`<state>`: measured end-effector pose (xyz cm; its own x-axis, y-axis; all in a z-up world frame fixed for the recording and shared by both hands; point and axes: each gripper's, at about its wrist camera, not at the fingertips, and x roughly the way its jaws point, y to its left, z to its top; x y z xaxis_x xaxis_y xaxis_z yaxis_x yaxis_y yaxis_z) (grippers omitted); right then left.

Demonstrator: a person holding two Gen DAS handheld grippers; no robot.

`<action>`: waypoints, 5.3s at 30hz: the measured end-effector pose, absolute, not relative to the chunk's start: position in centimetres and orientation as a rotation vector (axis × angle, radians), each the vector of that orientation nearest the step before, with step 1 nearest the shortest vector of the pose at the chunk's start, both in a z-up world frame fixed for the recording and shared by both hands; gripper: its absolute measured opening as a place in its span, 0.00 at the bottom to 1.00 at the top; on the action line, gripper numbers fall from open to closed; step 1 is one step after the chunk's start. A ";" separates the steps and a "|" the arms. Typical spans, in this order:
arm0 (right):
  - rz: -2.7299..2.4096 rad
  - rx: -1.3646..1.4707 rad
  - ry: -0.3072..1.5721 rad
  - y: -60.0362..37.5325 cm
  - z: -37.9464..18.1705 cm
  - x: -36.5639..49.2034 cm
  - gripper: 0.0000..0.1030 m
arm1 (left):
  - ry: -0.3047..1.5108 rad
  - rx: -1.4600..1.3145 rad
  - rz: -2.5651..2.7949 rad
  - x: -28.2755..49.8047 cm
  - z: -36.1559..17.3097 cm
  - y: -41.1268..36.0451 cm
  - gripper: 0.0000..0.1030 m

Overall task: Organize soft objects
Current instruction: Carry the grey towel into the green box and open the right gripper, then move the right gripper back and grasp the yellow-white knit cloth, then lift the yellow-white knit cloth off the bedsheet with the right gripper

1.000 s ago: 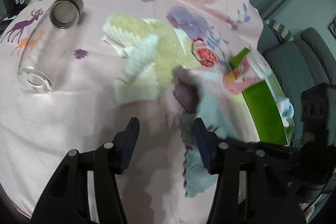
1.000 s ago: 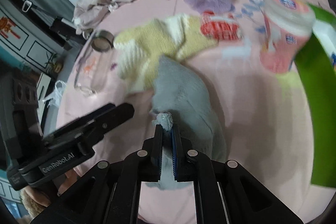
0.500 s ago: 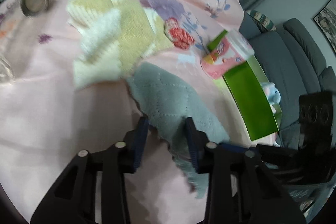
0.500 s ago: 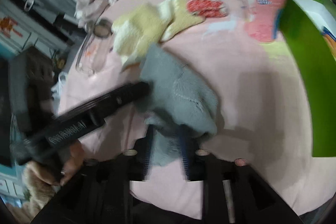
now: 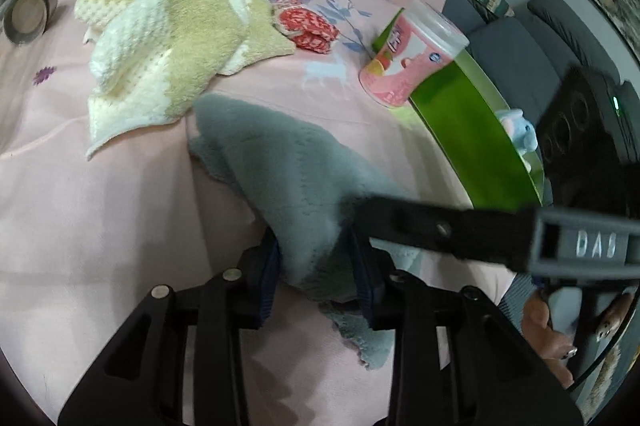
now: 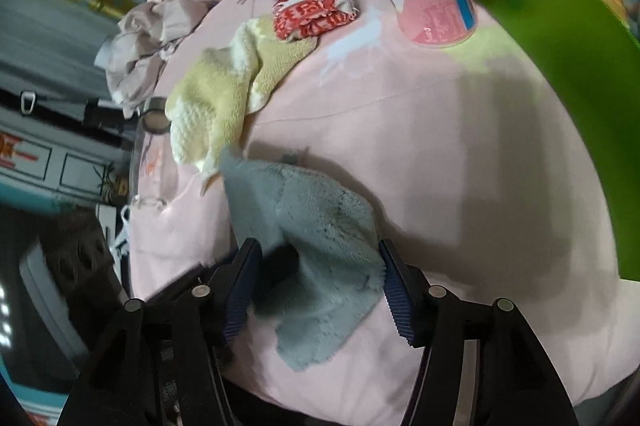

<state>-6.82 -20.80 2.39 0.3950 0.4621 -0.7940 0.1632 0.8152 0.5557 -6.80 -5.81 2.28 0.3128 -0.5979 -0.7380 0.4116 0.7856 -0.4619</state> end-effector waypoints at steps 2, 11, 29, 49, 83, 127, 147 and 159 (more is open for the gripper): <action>0.215 0.628 1.165 -20.4 2.3 -6.3 0.52 | 1.051 -0.177 -0.682 -6.9 2.3 -6.1 0.38; 0.235 0.606 1.141 -19.4 2.4 -5.0 0.38 | 1.029 -0.189 -0.693 -6.5 2.6 -6.4 0.19; 0.169 0.599 0.621 -28.5 18.4 -7.1 0.25 | 0.611 -0.047 -0.773 -4.6 18.2 -15.8 0.14; -0.079 0.913 0.596 -42.1 9.8 -5.2 0.21 | 0.855 0.076 -0.850 0.7 11.3 -30.0 0.16; 0.000 0.516 0.536 -28.3 17.7 -7.0 0.89 | 0.759 -0.135 -0.411 -4.2 12.8 -5.4 0.94; 0.547 0.529 1.138 -10.4 5.8 -0.2 0.21 | 0.871 -0.467 -0.230 -2.3 7.6 9.5 0.93; 0.287 0.526 1.317 -13.7 2.3 1.5 0.36 | 1.034 -0.296 -0.345 -1.3 3.9 3.2 0.92; 0.213 0.552 1.129 -17.3 5.6 0.7 0.65 | 1.022 -0.237 -0.280 -0.6 3.2 1.5 0.92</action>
<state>0.75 -17.31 5.62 0.4249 0.4313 -0.7959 0.1120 0.8474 0.5190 -0.62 1.52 3.17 0.4913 -0.3374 -0.8030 0.1185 0.9392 -0.3222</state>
